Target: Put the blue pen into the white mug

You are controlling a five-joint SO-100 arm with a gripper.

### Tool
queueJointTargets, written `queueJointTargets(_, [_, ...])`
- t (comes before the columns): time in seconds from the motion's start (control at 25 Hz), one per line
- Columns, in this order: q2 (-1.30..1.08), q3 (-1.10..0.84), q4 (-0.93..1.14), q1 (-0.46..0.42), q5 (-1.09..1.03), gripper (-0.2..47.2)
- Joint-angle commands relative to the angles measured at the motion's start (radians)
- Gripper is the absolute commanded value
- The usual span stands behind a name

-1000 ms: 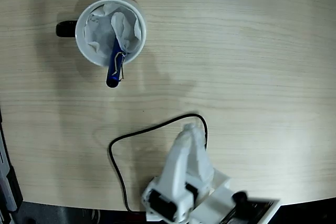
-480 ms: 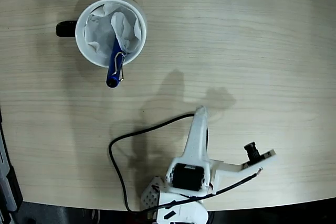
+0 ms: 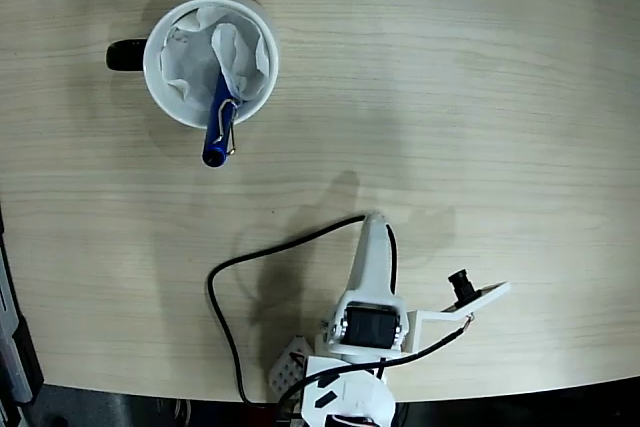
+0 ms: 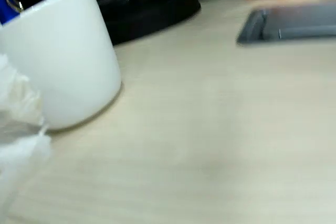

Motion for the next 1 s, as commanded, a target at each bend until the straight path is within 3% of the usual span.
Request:
queueJointTargets(0.0, [0.069,-0.017,0.078,0.008,0.012,-0.2])
queueJointTargets(0.36, [0.069,-0.091,0.371,-0.015,0.008,0.0])
queueJointTargets(0.96, [0.069,-0.092,0.38,-0.015,0.006,0.0])
